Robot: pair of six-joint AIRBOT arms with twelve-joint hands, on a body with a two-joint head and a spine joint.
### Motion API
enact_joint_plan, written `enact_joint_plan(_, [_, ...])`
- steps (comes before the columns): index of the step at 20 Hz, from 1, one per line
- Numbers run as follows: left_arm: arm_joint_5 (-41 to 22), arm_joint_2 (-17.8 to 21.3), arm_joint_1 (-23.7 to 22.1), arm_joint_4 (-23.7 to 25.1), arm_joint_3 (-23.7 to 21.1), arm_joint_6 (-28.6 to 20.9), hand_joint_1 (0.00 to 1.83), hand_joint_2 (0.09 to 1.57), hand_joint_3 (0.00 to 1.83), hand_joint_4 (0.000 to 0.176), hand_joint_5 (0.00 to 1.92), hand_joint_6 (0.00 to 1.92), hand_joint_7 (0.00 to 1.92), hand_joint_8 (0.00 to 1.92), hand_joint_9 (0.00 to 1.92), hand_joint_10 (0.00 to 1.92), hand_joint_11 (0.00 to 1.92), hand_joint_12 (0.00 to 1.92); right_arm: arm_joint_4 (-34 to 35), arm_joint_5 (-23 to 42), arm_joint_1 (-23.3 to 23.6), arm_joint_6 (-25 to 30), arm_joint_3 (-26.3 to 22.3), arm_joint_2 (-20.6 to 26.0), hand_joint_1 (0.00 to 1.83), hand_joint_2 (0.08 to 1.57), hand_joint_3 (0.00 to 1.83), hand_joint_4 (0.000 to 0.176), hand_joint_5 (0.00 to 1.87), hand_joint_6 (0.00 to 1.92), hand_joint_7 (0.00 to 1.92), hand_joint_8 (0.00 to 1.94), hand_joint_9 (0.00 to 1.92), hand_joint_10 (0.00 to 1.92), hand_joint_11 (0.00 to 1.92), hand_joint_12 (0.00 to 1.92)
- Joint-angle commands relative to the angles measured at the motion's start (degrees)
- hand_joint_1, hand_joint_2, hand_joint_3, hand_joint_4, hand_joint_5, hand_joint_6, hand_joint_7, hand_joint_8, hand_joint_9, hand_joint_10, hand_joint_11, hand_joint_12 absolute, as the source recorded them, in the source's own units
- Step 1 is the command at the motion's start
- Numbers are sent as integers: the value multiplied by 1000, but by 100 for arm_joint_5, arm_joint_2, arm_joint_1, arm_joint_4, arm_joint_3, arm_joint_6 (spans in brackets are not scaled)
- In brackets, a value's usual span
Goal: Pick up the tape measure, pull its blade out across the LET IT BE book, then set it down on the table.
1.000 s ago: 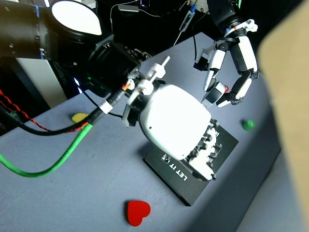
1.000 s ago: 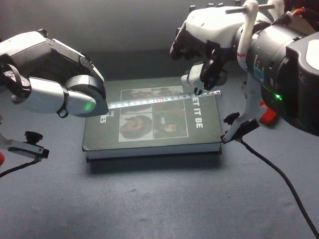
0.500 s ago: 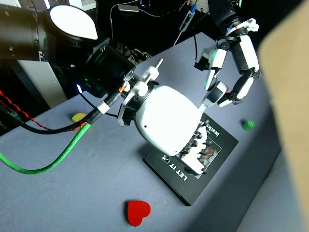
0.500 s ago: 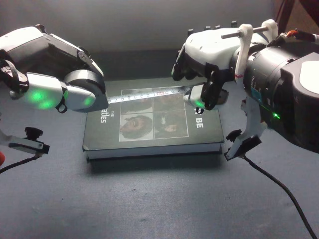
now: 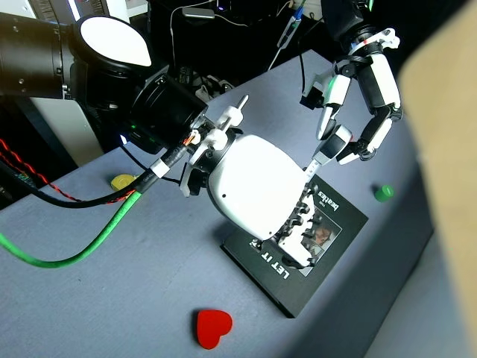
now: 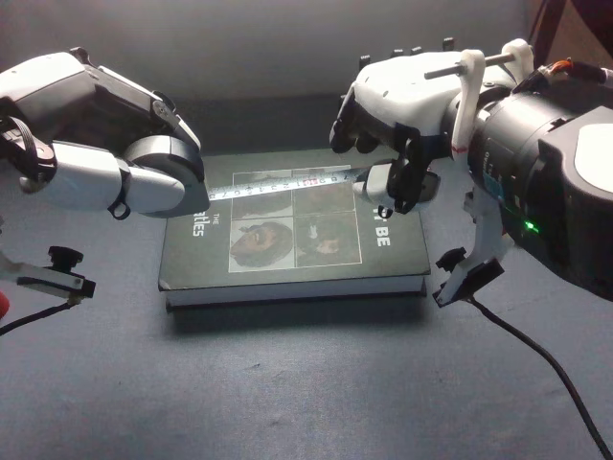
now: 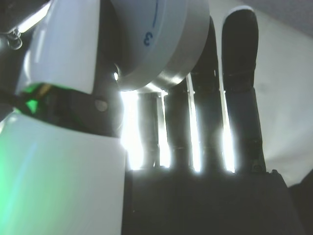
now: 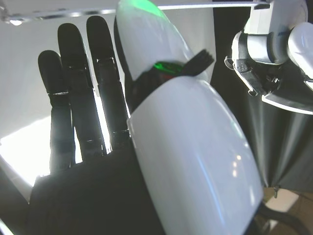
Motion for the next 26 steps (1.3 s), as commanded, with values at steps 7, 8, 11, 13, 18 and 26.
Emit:
enact_joint_plan(7, [-683, -13, -48, 9, 22, -98, 1381, 1092, 1, 0, 1047, 684, 1030, 936, 908, 1261, 780, 1232, -436, -84, 0, 5, 11, 19, 1116, 1190, 2, 0, 776, 21, 820, 15, 775, 60, 294, 1190])
enact_joint_plan(8, [-683, -13, -46, 9, 21, -99, 1380, 1098, 0, 0, 1038, 706, 1010, 958, 904, 1272, 768, 1248, -437, -84, -5, 3, 11, 18, 1115, 1193, 3, 0, 783, 22, 827, 16, 778, 60, 299, 1190])
enact_joint_plan(11, [-692, -12, -41, 10, 17, -99, 1379, 1098, 0, 0, 1039, 707, 1008, 959, 904, 1273, 768, 1249, -441, -86, -17, -4, 11, 15, 1112, 1196, 4, 0, 783, 21, 828, 16, 781, 60, 307, 1194])
enact_joint_plan(13, [-705, -11, -32, 13, 15, -99, 1380, 1097, 0, 0, 1030, 720, 1026, 934, 899, 1279, 777, 1253, -466, -117, -21, -8, 11, 11, 1111, 1195, 3, 0, 793, 24, 832, 16, 795, 65, 324, 1199])
enact_joint_plan(18, [-705, -12, -27, 12, 16, -100, 1383, 1084, 0, 0, 1075, 649, 1056, 883, 915, 1252, 784, 1250, -484, -125, -36, -8, 12, 7, 1114, 1195, 2, 0, 790, 17, 827, 10, 794, 61, 306, 1187])
enact_joint_plan(26, [-705, -12, -28, 14, 5, -120, 1383, 1088, 0, 0, 1043, 686, 1062, 884, 911, 1260, 777, 1256, -493, -122, -41, -3, 12, 4, 1114, 1196, 1, 0, 806, 20, 835, 10, 792, 56, 322, 1195])
